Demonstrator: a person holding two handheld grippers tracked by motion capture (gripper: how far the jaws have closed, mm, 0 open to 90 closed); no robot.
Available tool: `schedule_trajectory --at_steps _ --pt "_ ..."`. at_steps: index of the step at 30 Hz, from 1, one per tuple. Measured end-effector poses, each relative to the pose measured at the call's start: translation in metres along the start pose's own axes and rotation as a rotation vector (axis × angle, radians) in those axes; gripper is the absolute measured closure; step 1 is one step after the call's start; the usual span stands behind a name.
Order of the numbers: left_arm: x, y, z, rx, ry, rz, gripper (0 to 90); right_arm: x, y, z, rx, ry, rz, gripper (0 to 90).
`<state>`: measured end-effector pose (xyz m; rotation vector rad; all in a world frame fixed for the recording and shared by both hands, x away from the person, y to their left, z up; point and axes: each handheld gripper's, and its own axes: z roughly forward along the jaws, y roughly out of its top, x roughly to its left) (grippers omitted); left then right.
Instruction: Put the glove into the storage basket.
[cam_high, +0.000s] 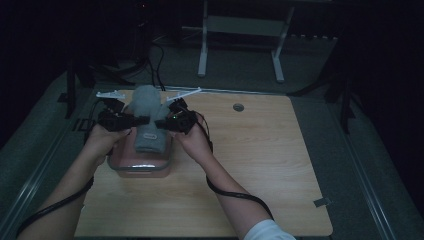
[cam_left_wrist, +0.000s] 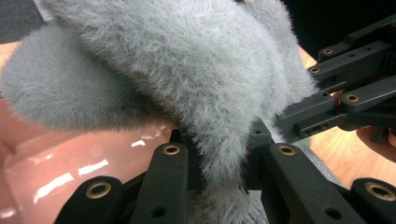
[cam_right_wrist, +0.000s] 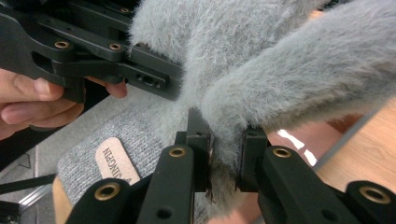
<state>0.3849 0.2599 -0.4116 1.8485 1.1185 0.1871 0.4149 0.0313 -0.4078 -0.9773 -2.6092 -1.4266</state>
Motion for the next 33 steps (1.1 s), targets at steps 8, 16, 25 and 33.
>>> schedule_trajectory --at_steps 8,16,25,33 --pt "0.027 -0.028 0.024 0.037 0.006 -0.075 77.1 -0.009 -0.015 0.038 0.063 -0.031 0.017 79.5" --pt "0.044 -0.048 0.051 0.126 0.040 -0.130 76.8 -0.014 -0.031 0.073 0.161 -0.118 0.010 79.3" --pt "0.043 -0.048 0.076 0.304 0.143 -0.124 75.9 -0.017 -0.039 0.096 0.285 -0.177 0.001 75.5" --pt "0.042 -0.050 0.090 0.374 0.236 -0.119 63.8 -0.009 -0.038 0.099 0.334 -0.215 -0.062 58.9"
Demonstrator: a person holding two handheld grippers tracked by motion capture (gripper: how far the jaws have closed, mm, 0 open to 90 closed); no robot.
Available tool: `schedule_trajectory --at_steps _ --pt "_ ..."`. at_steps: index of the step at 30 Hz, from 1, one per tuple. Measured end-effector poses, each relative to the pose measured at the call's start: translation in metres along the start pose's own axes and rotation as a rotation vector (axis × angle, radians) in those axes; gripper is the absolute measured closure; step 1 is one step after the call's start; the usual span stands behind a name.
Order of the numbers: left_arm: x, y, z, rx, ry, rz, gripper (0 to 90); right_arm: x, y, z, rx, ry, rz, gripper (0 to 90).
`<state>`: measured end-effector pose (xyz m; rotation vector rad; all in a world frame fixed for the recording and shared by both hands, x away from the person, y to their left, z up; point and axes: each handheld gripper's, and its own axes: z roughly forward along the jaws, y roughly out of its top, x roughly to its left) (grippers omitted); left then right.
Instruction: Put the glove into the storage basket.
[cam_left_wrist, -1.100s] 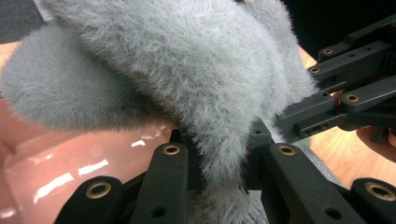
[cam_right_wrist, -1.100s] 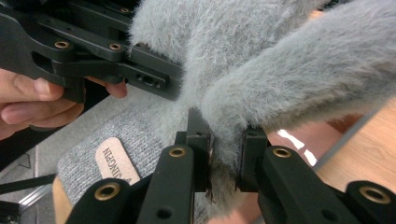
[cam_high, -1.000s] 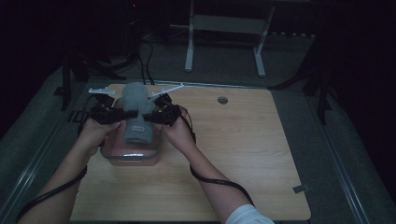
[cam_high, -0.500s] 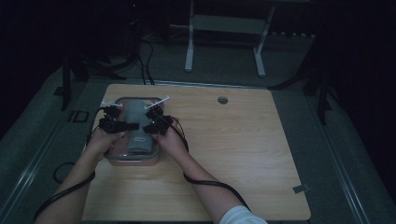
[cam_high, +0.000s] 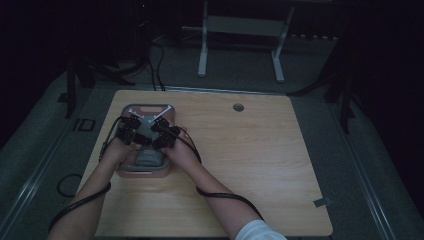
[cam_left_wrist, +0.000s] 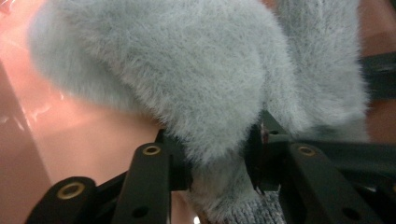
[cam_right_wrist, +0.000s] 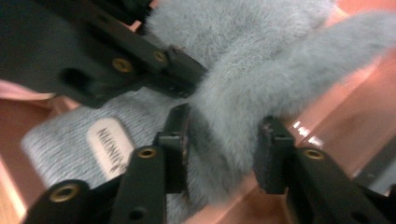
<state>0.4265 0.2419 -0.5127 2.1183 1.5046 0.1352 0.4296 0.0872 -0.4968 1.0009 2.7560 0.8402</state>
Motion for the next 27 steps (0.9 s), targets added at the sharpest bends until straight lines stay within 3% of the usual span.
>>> schedule_trajectory --at_steps 4,9,11,12,14,15,16,19,23,27 --pt "0.000 0.000 -0.005 -0.032 0.014 -0.017 54.4 0.001 -0.004 -0.013 -0.029 0.016 -0.016 50.2" --pt "-0.007 -0.001 -0.022 -0.159 0.055 0.008 40.7 -0.008 -0.011 -0.042 -0.159 0.060 -0.026 40.0" --pt "-0.007 -0.002 -0.030 -0.209 0.033 0.008 29.4 -0.011 -0.014 -0.055 -0.201 0.096 -0.033 35.8" --pt "-0.007 -0.003 -0.034 -0.230 0.026 0.000 28.3 -0.012 -0.016 -0.061 -0.206 0.101 -0.030 30.3" --pt "-0.007 -0.004 -0.037 -0.246 0.030 0.002 24.1 -0.013 -0.018 -0.066 -0.214 0.104 -0.039 29.4" --pt "-0.010 -0.006 -0.045 -0.295 0.041 -0.006 21.8 -0.018 -0.025 -0.075 -0.234 0.135 -0.042 21.2" --pt "-0.012 -0.007 -0.048 -0.320 0.028 -0.006 19.9 -0.021 -0.028 -0.078 -0.242 0.148 -0.040 19.0" --pt "-0.023 -0.009 -0.056 -0.362 0.025 0.030 16.2 -0.030 -0.038 -0.084 -0.258 0.156 -0.024 17.1" --pt "-0.043 -0.012 -0.063 -0.386 0.023 0.093 15.3 -0.042 -0.050 -0.089 -0.249 0.144 -0.055 14.4" --pt "-0.062 -0.014 -0.065 -0.415 0.002 0.130 15.3 -0.053 -0.064 -0.098 -0.260 0.131 -0.075 14.3"
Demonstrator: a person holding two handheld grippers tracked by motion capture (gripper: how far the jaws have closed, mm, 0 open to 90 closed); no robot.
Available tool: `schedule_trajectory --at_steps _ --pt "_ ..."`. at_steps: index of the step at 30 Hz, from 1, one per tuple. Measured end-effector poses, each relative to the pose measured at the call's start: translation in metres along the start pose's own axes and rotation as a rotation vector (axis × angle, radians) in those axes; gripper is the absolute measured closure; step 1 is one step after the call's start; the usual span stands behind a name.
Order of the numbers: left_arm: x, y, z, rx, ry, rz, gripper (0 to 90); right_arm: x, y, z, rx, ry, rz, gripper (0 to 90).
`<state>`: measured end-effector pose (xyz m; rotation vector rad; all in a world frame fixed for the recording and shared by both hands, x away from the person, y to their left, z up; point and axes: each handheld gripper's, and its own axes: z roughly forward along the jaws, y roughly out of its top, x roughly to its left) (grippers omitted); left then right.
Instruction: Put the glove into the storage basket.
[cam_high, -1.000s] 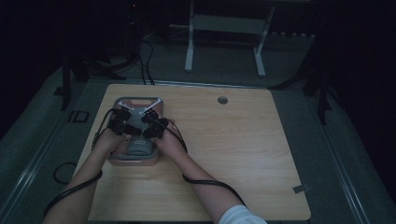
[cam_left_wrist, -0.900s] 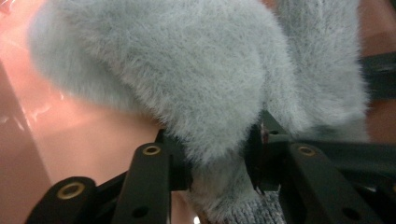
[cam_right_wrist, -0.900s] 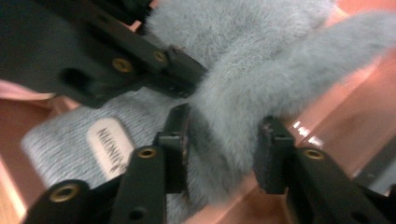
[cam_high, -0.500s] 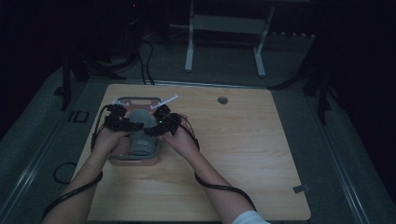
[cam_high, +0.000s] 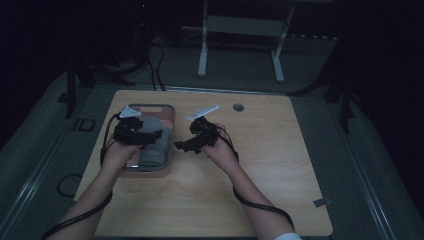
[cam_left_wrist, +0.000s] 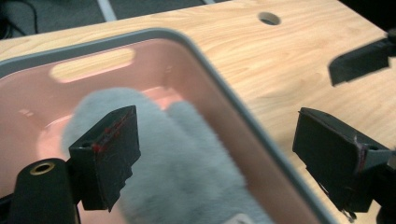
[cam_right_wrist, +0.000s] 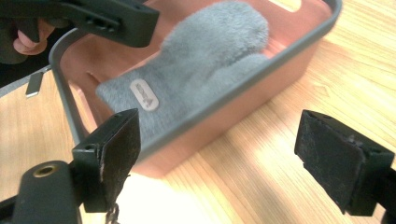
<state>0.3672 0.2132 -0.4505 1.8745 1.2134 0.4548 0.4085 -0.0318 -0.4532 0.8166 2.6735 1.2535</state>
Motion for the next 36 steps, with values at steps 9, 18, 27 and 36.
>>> schedule_trajectory --at_steps 9,18,27,36 --pt "-0.045 0.002 -0.003 -0.058 -0.077 0.096 15.4 -0.022 -0.028 -0.035 -0.036 -0.010 0.002 14.3" --pt "-0.081 -0.004 0.003 -0.069 -0.123 0.180 15.4 -0.035 -0.058 -0.059 -0.043 -0.022 0.011 14.3" --pt "-0.111 -0.014 0.014 -0.067 -0.190 0.250 15.4 -0.044 -0.086 -0.077 -0.045 -0.043 0.005 14.4" --pt "-0.137 -0.034 0.038 -0.031 -0.286 0.323 15.4 -0.048 -0.115 -0.087 -0.032 -0.049 -0.039 14.4"
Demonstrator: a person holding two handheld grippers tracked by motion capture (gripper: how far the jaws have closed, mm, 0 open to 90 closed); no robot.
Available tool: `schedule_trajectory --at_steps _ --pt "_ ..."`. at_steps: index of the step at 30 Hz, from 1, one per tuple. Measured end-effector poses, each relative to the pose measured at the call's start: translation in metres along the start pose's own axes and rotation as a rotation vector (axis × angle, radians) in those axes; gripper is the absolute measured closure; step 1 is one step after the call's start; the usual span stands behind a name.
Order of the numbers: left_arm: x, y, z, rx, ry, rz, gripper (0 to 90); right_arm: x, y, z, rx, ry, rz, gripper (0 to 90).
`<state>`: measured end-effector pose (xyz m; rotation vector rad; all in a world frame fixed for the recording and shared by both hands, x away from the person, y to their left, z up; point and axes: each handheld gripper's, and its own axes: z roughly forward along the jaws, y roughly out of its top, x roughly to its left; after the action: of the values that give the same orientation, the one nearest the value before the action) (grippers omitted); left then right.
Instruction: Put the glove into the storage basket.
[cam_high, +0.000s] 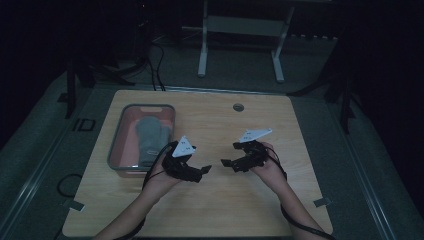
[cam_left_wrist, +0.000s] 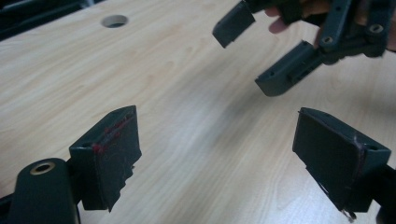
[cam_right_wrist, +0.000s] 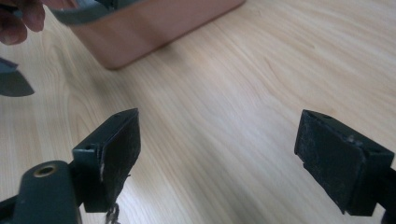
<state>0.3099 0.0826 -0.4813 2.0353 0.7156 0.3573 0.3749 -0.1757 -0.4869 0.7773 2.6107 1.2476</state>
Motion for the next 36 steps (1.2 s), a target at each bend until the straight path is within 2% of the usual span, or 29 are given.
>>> schedule_trajectory --at_steps 3,10,12,14,19,23,27,32,36 --pt "-0.006 -0.005 0.006 -0.011 -0.033 0.022 15.4 -0.003 -0.012 -0.003 0.004 0.004 0.004 14.4" --pt "-0.017 -0.019 0.021 0.020 -0.089 0.013 15.4 -0.011 -0.040 -0.004 0.020 -0.009 0.039 14.3" --pt "-0.020 -0.024 0.027 0.033 -0.112 0.008 15.4 -0.012 -0.047 -0.003 0.015 -0.017 0.032 14.3" --pt "-0.021 -0.025 0.029 0.041 -0.117 0.009 15.4 -0.012 -0.052 -0.002 0.008 -0.012 0.031 14.4" --pt "-0.029 -0.031 0.040 0.056 -0.164 0.029 15.4 -0.009 -0.065 -0.001 -0.012 -0.002 -0.003 14.2" --pt "-0.032 -0.035 0.044 0.052 -0.186 0.024 15.4 -0.008 -0.074 -0.001 -0.007 0.011 -0.016 14.1" --pt "-0.036 -0.040 0.047 0.059 -0.208 0.018 15.4 -0.008 -0.083 -0.003 0.003 -0.004 -0.018 14.1" --pt "-0.040 -0.046 0.050 0.073 -0.223 0.007 15.4 -0.005 -0.090 -0.010 -0.040 -0.026 -0.016 14.1" --pt "-0.043 -0.052 0.052 0.076 -0.236 0.012 15.4 -0.004 -0.098 -0.012 -0.034 -0.036 -0.013 14.1"
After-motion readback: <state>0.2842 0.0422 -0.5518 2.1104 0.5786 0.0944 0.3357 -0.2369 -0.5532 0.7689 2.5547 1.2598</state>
